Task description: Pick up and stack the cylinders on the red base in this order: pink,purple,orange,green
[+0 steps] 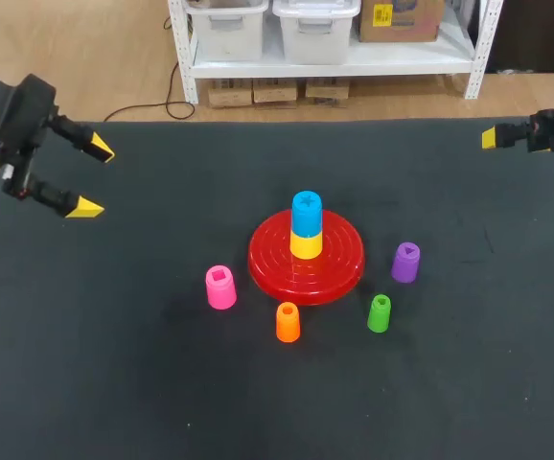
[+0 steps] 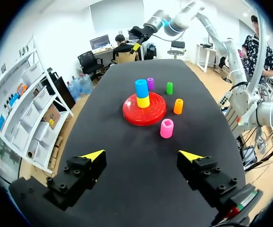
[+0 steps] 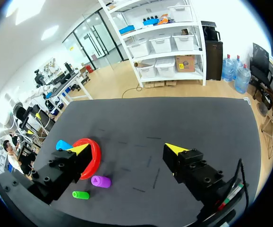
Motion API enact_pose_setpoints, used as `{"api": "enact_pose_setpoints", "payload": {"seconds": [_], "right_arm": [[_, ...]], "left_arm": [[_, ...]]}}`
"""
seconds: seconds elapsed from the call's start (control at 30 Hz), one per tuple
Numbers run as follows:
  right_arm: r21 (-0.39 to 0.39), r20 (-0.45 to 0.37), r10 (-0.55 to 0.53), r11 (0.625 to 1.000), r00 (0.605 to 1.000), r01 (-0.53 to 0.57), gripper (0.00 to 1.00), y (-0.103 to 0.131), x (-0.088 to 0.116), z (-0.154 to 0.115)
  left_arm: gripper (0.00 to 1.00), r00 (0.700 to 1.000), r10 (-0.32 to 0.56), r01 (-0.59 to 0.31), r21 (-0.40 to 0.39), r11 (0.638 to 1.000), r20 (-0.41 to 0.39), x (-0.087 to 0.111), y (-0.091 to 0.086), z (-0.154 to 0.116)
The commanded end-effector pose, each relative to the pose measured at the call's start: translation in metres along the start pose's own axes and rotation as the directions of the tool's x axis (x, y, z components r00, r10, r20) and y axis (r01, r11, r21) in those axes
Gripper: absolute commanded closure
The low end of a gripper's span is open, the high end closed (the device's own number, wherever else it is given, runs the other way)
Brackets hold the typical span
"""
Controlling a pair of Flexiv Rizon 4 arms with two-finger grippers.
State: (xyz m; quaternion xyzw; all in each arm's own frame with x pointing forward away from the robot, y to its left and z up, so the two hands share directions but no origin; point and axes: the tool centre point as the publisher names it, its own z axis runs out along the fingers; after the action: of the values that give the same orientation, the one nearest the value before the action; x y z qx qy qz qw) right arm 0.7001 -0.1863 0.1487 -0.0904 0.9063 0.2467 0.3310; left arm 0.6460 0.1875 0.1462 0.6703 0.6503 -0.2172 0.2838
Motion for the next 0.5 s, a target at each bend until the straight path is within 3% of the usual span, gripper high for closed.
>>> {"api": "enact_pose_setpoints", "payload": {"seconds": [0.03, 0.17, 0.23, 0.3, 0.4, 0.5], "right_arm": [[0.005, -0.001, 0.001, 1.000, 1.000, -0.001, 0.00, 0.001, 0.000, 0.000], [0.048, -0.003, -0.190, 0.981, 0.982, 0.190, 0.00, 0.010, -0.013, -0.004], [0.069, -0.007, -0.320, 0.945, 0.947, 0.319, 0.00, 0.024, -0.020, -0.008], [0.086, -0.045, -0.450, 0.888, 0.892, 0.453, 0.00, 0.040, -0.025, -0.008], [0.038, -0.108, -0.600, 0.794, 0.793, 0.606, 0.00, 0.068, -0.028, -0.005], [-0.075, -0.166, -0.750, 0.657, 0.641, 0.750, 0.00, 0.097, -0.022, -0.003]], "left_arm": [[0.00, 1.000, 0.001, -0.001, -0.002, 1.000, -0.001, 0.000, -0.001, 0.000], [0.00, 1.000, 0.001, -0.001, -0.002, 1.000, -0.001, 0.000, -0.001, 0.000], [0.00, 1.000, 0.001, -0.001, -0.002, 1.000, -0.001, 0.000, -0.001, 0.000], [0.00, 1.000, 0.001, -0.001, -0.002, 1.000, -0.001, 0.000, -0.001, 0.000], [0.00, 1.000, 0.001, -0.001, -0.002, 1.000, -0.001, 0.000, -0.001, 0.000], [0.00, 1.000, 0.001, -0.001, -0.002, 1.000, -0.001, 0.000, -0.001, 0.000]]}}
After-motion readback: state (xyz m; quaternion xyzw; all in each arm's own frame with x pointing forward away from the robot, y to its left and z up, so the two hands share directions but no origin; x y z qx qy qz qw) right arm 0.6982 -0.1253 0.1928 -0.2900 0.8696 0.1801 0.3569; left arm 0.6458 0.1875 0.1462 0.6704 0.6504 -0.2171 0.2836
